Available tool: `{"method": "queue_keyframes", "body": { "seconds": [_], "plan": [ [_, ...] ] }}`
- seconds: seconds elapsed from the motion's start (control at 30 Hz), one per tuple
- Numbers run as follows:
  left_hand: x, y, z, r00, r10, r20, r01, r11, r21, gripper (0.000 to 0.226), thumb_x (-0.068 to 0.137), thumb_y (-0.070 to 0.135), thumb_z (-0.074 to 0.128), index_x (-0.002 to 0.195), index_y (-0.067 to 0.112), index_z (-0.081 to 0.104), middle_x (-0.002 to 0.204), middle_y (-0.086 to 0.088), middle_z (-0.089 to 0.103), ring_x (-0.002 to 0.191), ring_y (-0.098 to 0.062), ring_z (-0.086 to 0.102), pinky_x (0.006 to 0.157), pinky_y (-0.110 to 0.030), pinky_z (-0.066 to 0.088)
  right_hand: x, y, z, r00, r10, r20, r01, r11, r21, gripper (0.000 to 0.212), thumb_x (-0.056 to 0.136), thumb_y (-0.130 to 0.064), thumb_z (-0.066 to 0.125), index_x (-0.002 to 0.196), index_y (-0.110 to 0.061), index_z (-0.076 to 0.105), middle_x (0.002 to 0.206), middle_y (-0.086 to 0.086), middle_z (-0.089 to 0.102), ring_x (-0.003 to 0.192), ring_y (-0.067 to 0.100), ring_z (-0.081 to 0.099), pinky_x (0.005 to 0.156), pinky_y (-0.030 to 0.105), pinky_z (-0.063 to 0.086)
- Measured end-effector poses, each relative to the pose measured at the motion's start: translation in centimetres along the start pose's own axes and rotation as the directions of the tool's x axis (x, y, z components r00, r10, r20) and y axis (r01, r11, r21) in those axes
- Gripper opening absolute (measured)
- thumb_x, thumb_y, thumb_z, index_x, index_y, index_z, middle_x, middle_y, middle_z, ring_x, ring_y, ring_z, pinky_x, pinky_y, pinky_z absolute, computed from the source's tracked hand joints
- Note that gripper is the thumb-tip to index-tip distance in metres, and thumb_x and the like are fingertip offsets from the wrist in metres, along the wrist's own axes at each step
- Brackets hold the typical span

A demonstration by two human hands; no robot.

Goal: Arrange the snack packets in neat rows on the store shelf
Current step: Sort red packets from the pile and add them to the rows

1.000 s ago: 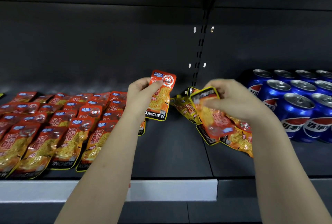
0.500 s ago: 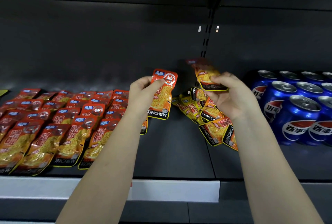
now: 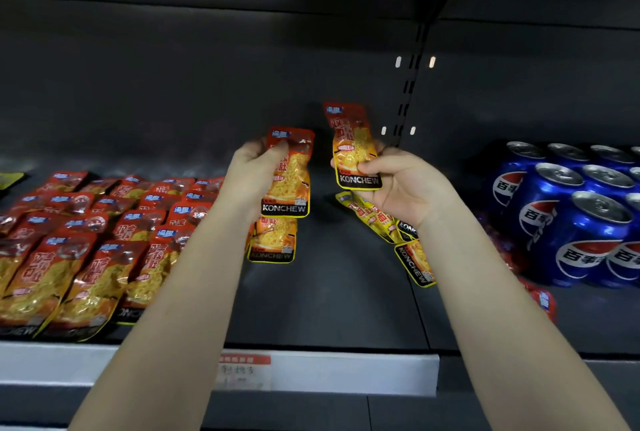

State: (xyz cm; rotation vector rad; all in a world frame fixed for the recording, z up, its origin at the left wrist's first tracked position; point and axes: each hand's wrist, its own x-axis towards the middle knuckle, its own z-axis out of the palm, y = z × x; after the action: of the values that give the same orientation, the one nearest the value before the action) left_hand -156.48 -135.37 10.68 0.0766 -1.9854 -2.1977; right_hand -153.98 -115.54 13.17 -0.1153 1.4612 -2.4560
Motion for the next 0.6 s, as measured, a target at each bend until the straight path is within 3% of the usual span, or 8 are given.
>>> {"method": "queue_keyframes", "body": {
  "seconds": [0.07, 0.13, 0.2, 0.27, 0.33, 0.43, 0.6],
  "plan": [
    [0.2, 0.0, -1.2, 0.999, -0.039, -0.013, 0.039, 0.999, 0.007, 0.015, 0.094, 0.022, 0.059, 0.107, 0.014, 0.062, 0.085, 0.001, 0.071, 0.068, -0.009, 0.070, 0.058, -0.023, 0.053, 1.0, 0.4, 0.6, 0.999, 0.016, -0.035, -0.018, 0.997, -0.070, 0.046, 0.083, 0.016, 0.045, 0.124, -0.003, 0.055, 0.094, 0.013, 0.070, 0.079, 0.025, 0.071, 0.076, 0.039, 0.059],
    [0.3, 0.0, -2.4, 0.998, -0.066, 0.002, 0.066, 0.997, 0.049, 0.024, 0.091, 0.020, 0.065, 0.112, 0.015, 0.056, 0.087, 0.007, 0.067, 0.070, -0.003, 0.065, 0.055, -0.017, 0.047, 1.9, 1.0, 1.1, 0.997, 0.027, -0.072, -0.035, 0.994, -0.108, 0.043, 0.081, 0.015, 0.048, 0.118, -0.006, 0.058, 0.083, 0.009, 0.071, 0.072, 0.023, 0.070, 0.061, 0.031, 0.057],
    [0.2, 0.2, -3.5, 0.998, -0.049, 0.031, 0.046, 0.992, 0.115, 0.027, 0.085, 0.013, 0.070, 0.102, 0.023, 0.051, 0.082, 0.014, 0.059, 0.069, 0.005, 0.056, 0.053, -0.010, 0.042, 2.7, 1.7, 1.7, 0.993, 0.031, -0.117, -0.046, 0.991, -0.125, 0.036, 0.083, 0.010, 0.054, 0.115, -0.006, 0.060, 0.087, 0.009, 0.071, 0.073, 0.022, 0.071, 0.060, 0.030, 0.057],
    [0.4, 0.3, -4.8, 0.999, 0.001, 0.053, -0.011, 0.981, 0.194, 0.034, 0.081, 0.009, 0.073, 0.100, 0.024, 0.050, 0.083, 0.016, 0.059, 0.073, 0.006, 0.056, 0.057, -0.008, 0.042, 3.5, 2.5, 2.5, 0.987, 0.030, -0.157, -0.051, 0.990, -0.130, 0.036, 0.087, -0.002, 0.062, 0.122, -0.003, 0.058, 0.101, 0.015, 0.071, 0.079, 0.025, 0.071, 0.067, 0.037, 0.060],
    [0.7, 0.6, -6.1, 0.995, 0.055, 0.083, -0.076, 0.955, 0.286, 0.038, 0.077, 0.008, 0.077, 0.104, 0.021, 0.055, 0.091, 0.012, 0.066, 0.085, -0.002, 0.064, 0.070, -0.012, 0.050, 4.0, 3.5, 3.1, 0.985, 0.019, -0.172, -0.044, 0.989, -0.144, 0.033, 0.090, -0.009, 0.064, 0.120, 0.001, 0.058, 0.108, 0.019, 0.069, 0.086, 0.030, 0.069, 0.078, 0.046, 0.058],
    [1.1, 0.7, -8.1, 0.983, 0.121, 0.135, -0.165, 0.904, 0.394, 0.044, 0.069, 0.009, 0.084, 0.104, 0.024, 0.061, 0.096, 0.002, 0.073, 0.089, -0.013, 0.070, 0.088, -0.033, 0.055, 4.1, 5.4, 3.5, 0.990, 0.020, -0.141, -0.058, 0.961, -0.270, 0.023, 0.093, -0.005, 0.059, 0.115, 0.001, 0.060, 0.102, 0.019, 0.068, 0.087, 0.028, 0.068, 0.089, 0.049, 0.053],
    [1.0, 0.1, -9.6, 0.968, 0.200, 0.153, -0.251, 0.817, 0.519, 0.050, 0.066, 0.019, 0.087, 0.106, 0.021, 0.057, 0.084, 0.005, 0.072, 0.077, -0.009, 0.069, 0.072, -0.036, 0.056, 4.3, 6.8, 3.0, 0.989, 0.005, -0.151, -0.067, 0.911, -0.408, 0.027, 0.090, -0.007, 0.064, 0.117, -0.006, 0.063, 0.109, 0.017, 0.072, 0.100, 0.030, 0.069, 0.091, 0.049, 0.054]
  ]
}}
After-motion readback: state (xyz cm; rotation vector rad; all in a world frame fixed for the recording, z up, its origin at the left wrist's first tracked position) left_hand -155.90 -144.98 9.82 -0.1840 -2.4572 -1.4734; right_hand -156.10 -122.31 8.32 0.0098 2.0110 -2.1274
